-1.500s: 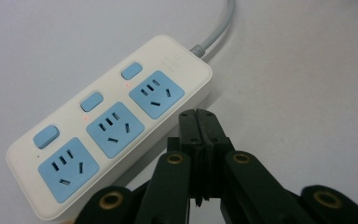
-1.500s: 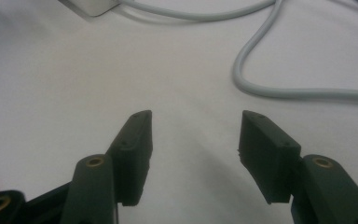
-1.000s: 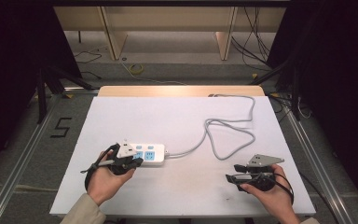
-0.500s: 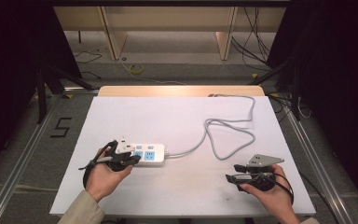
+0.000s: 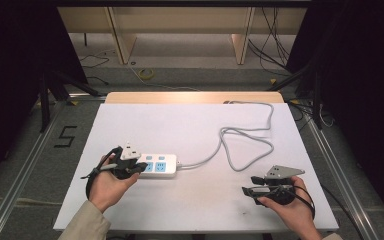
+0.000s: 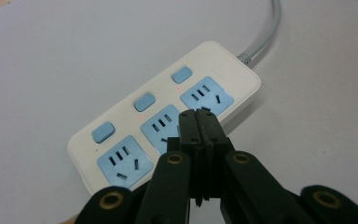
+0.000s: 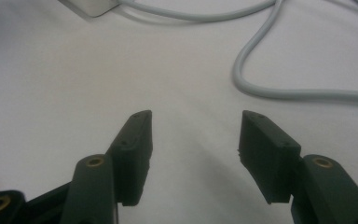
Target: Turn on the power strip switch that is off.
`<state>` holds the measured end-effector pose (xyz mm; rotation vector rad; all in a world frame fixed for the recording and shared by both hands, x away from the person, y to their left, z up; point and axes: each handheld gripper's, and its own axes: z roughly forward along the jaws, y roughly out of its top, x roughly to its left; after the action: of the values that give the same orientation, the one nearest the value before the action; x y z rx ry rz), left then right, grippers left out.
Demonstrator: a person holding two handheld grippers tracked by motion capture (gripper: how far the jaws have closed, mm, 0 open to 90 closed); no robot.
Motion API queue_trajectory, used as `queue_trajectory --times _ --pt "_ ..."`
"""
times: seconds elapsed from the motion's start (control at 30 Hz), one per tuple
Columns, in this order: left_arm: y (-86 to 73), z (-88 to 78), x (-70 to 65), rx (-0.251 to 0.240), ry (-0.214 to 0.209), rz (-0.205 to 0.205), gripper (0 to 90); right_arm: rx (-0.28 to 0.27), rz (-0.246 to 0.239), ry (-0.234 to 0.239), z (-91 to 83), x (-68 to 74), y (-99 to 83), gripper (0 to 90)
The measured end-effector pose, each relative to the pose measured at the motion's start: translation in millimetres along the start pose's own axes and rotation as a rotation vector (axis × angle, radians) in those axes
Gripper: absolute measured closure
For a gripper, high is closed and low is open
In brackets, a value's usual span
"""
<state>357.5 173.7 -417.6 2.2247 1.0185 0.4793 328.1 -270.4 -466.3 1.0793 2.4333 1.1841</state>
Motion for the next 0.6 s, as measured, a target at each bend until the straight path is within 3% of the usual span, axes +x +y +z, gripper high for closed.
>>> queue_trajectory --times 0.6 --pt "3.8 -0.3 8.3 0.012 0.026 -0.012 89.8 -0.001 -0.002 -0.001 0.1 0.0 0.0 45.3"
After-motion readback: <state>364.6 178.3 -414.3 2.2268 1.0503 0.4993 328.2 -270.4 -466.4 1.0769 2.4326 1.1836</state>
